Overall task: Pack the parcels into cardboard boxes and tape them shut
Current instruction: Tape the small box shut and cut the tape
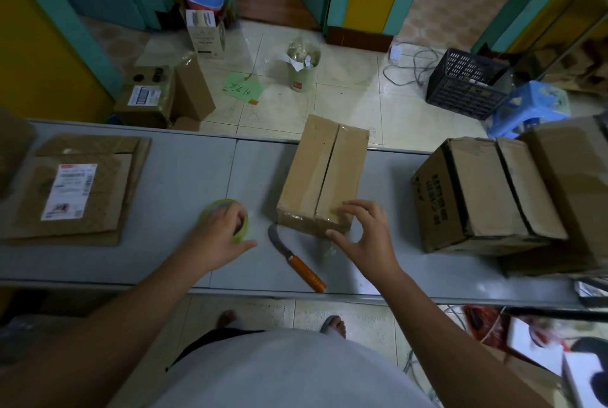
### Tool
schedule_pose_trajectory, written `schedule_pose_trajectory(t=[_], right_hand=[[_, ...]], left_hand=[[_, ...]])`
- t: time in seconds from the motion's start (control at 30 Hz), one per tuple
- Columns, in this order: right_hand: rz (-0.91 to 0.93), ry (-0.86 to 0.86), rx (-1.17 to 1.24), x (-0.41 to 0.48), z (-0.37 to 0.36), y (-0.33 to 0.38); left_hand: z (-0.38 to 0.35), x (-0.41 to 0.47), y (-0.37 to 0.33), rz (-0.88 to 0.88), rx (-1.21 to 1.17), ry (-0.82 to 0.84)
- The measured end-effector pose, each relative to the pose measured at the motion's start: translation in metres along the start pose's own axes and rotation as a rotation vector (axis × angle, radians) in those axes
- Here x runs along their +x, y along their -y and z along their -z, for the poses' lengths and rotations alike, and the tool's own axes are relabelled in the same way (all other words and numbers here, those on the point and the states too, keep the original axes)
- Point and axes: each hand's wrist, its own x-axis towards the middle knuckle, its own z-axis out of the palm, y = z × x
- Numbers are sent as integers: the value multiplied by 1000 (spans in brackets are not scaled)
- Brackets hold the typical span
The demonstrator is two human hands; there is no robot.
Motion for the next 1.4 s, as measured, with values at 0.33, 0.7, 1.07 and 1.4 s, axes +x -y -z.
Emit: schedule_pose_trajectory(t=[0.33, 0.7, 1.07, 1.4], right_hand=[[-153, 91, 34, 43, 23, -12], [-286, 223, -295, 217, 33, -18], [-437, 204, -190, 201, 37, -49], [-595, 2, 234, 39, 46, -29]], left_hand=[[3, 0, -14, 30, -108, -256], [-21, 6, -157, 674, -1386, 118], [-10, 55, -160, 752, -1392, -119], [38, 174, -134, 300, -431, 53]])
